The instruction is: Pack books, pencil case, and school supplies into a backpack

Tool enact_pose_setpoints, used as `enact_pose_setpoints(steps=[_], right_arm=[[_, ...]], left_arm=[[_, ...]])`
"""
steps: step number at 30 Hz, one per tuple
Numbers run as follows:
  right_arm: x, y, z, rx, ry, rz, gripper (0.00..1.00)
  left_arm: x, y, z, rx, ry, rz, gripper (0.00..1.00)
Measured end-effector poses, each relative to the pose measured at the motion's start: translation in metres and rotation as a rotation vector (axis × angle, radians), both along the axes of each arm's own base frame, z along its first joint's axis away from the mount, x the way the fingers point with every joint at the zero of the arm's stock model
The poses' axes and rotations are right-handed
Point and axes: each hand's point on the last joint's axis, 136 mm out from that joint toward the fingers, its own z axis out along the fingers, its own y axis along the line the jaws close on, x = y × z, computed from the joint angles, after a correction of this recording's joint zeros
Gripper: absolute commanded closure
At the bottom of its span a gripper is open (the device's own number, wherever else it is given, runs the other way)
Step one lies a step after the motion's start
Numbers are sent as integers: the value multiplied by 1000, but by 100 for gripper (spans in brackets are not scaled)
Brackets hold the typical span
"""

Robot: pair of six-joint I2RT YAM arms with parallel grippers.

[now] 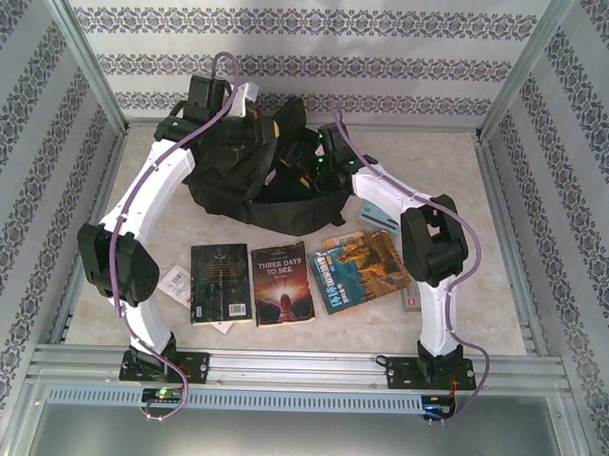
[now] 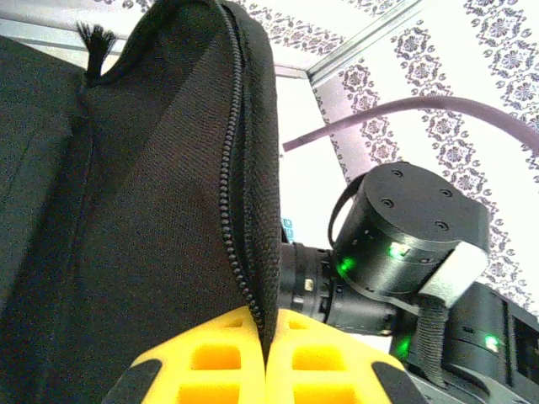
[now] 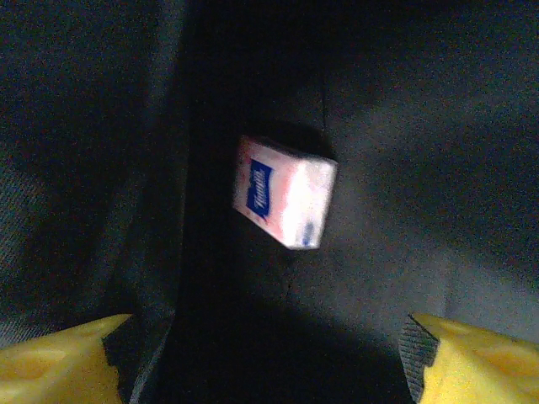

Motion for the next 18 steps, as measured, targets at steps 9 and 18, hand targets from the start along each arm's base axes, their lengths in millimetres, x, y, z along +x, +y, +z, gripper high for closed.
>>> enact_pose_setpoints(steps=[9,18], right_arm=[[-50,-86,80,-204,-157,-17,28],[-130,-247,-26,-187,210,-507,34]], left_arm=[[2,-2,-9,-18,29,8,100],[4,-2,-18,-15,51,9,100]])
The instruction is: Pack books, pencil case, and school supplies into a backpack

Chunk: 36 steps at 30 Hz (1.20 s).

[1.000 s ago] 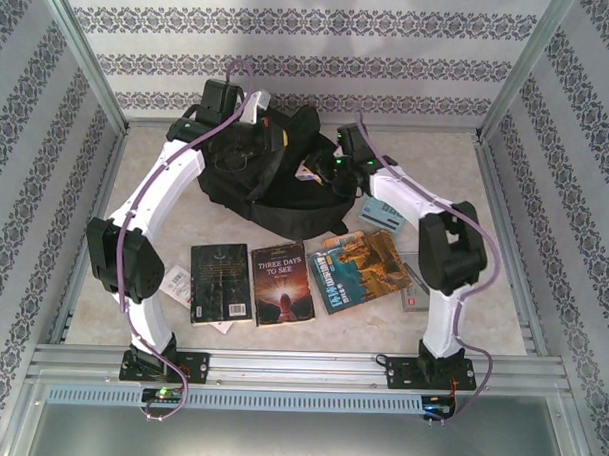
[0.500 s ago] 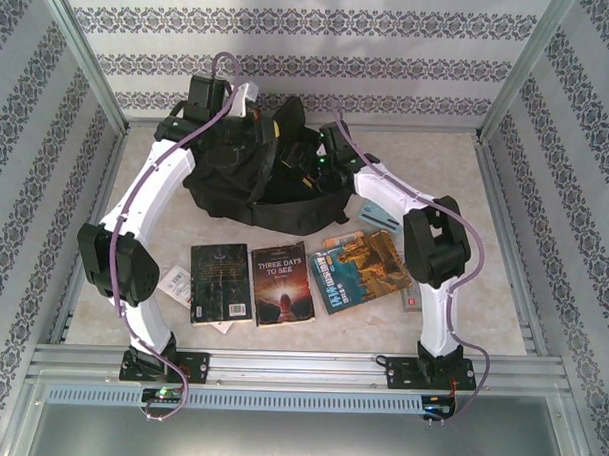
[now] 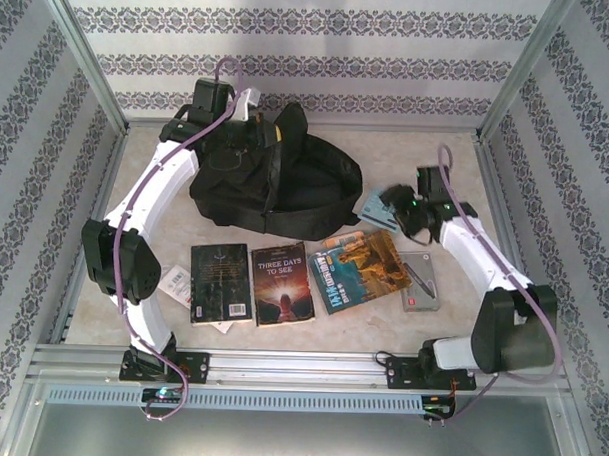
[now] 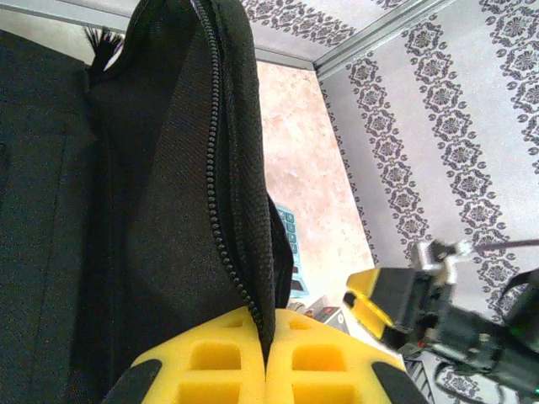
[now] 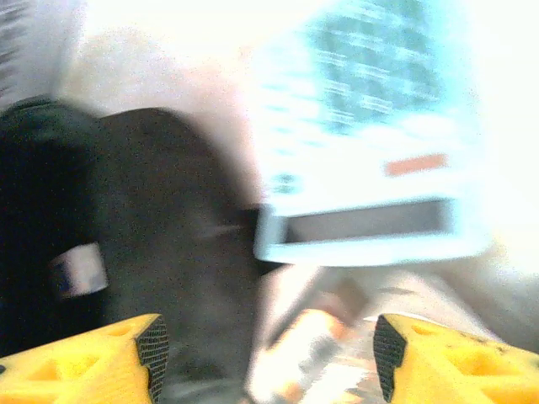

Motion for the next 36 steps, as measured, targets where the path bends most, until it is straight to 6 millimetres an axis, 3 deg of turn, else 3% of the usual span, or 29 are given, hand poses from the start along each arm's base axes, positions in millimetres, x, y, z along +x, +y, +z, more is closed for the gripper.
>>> enact_pose_setpoints(steps=[4,13,19,24,28,36], right_arm=[[-22,-22,-41,79,127,-149,31],[0,-15,-71,245,153,-247,32],[14,-11,-84,293,153,-268,42],[20,-14,-89,307,153,-285,58],[24,-33,-89,298,140,-318,64],[46,-84,-70,257,88,-377,63]], left_arm=[[0,0,-2,1,6,0,100],[-1,0,-5,3,11,0,100],[-1,0,-5,3,11,0,100],[-1,0,-5,3,11,0,100],[-1,0,-5,3,11,0,100],[-1,0,-5,2,11,-1,100]])
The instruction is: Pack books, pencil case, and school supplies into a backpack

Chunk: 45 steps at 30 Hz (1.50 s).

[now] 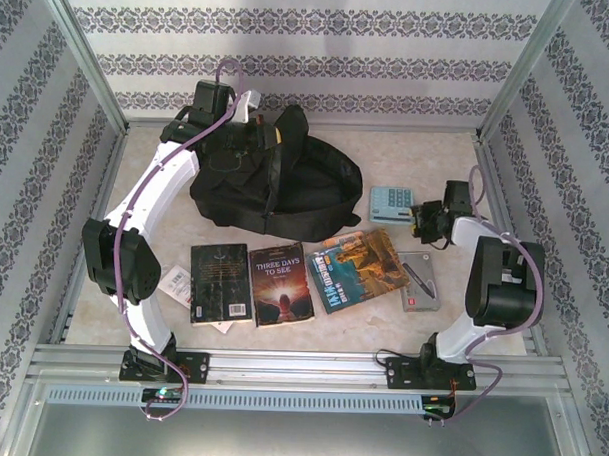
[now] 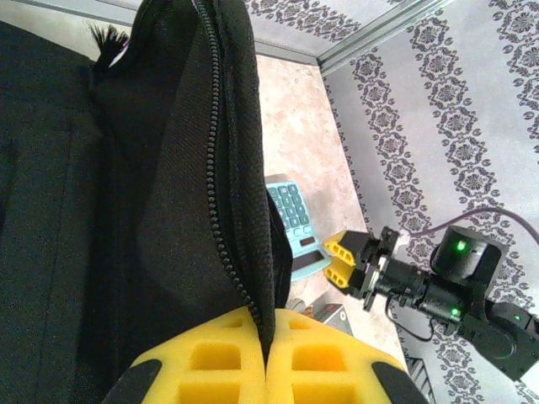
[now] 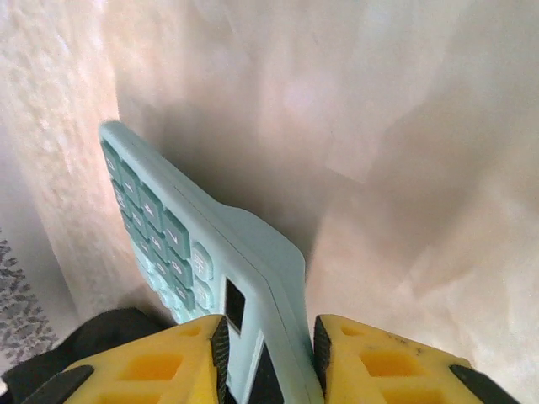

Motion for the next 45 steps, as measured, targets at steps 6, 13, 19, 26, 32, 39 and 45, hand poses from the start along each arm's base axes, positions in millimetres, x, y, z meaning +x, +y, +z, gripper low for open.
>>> enact_pose_setpoints(steps=[6,13,19,26,32,39,45], right_arm=[[4,-2,4,-33,-6,40,41],[-16,10,-19,4,28,55,49],[-14,34,-22,34,-5,89,58],[-3,41,-20,51,-40,84,71],[7,40,-11,52,-84,75,85],[13,35,-5,63,-112,68,94],[5,22,9,24,-120,53,100]], left_arm=[[-1,-1,0,-4,1,-6,100],[-2,-2,1,-11,2,-14,100],[-2,-2,2,-14,1,-17,100],[-2,-3,2,-16,3,-18,100],[-1,-1,2,-17,3,-14,100],[-2,-1,2,-20,3,-16,100],[-4,-3,3,-30,5,-31,100]])
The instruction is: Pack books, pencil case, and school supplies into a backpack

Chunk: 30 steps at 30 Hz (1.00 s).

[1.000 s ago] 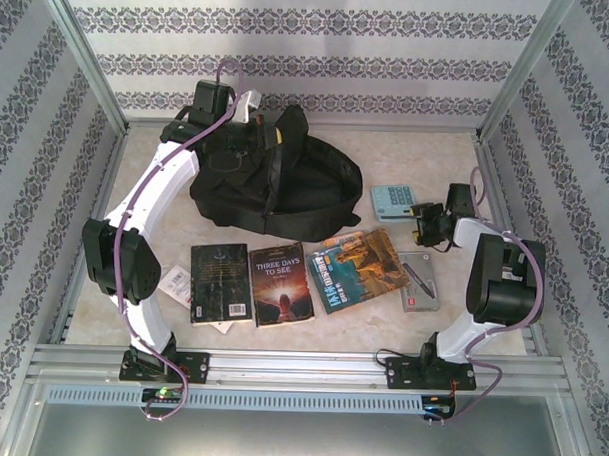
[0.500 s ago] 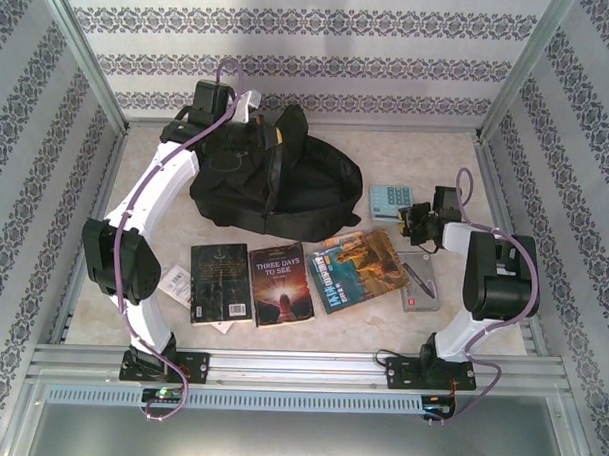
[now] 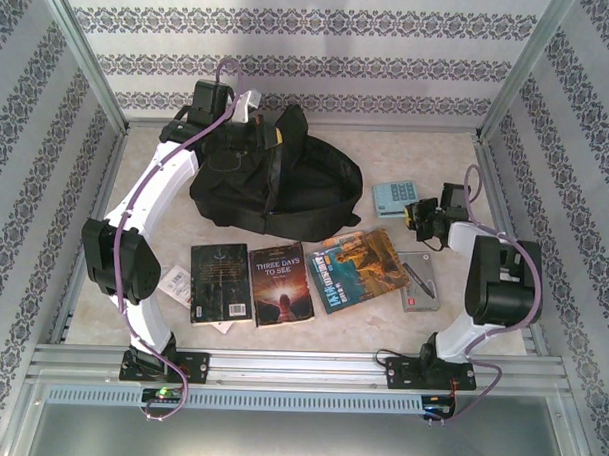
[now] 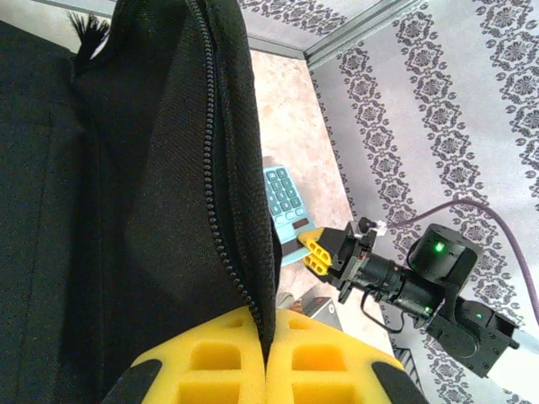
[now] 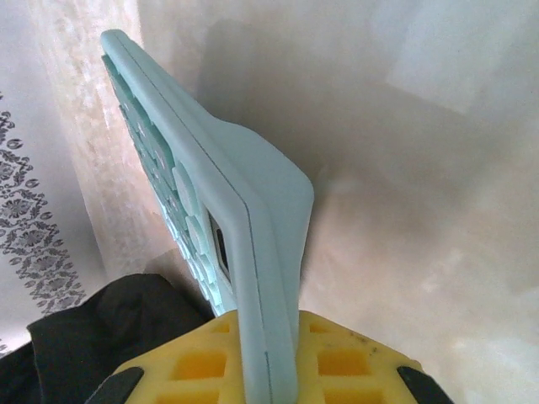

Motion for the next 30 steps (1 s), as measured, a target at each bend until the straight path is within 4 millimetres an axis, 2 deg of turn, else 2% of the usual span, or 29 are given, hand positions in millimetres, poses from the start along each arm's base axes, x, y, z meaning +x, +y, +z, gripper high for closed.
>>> enact_pose_setpoints(steps=[4,8,11,15,19,24,26,30], right_arm=[[-4,-4,36,-66,-58,15,100],[0,-1,88,-154,-185,63,100],[5,16,124,-194,-264,139,100],[12,56,157,-177,-348,287,100],[10,105,167,-138,-362,470,100],[6,164,167,-110,-314,677,100],[4,177,161,-99,-279,729,100],[2,191,136,-80,-180,799,100]], left_arm=[[-1,-1,0,1,-5,-8,100],[0,-6,5,4,-25,-33,100],[-1,-13,8,22,-40,-63,100],[-7,-25,12,36,-64,-110,100],[-9,-28,13,35,-71,-127,100],[-15,-32,14,24,-75,-159,100],[-18,-34,15,30,-91,-174,100],[-30,-39,19,41,-123,-208,100]])
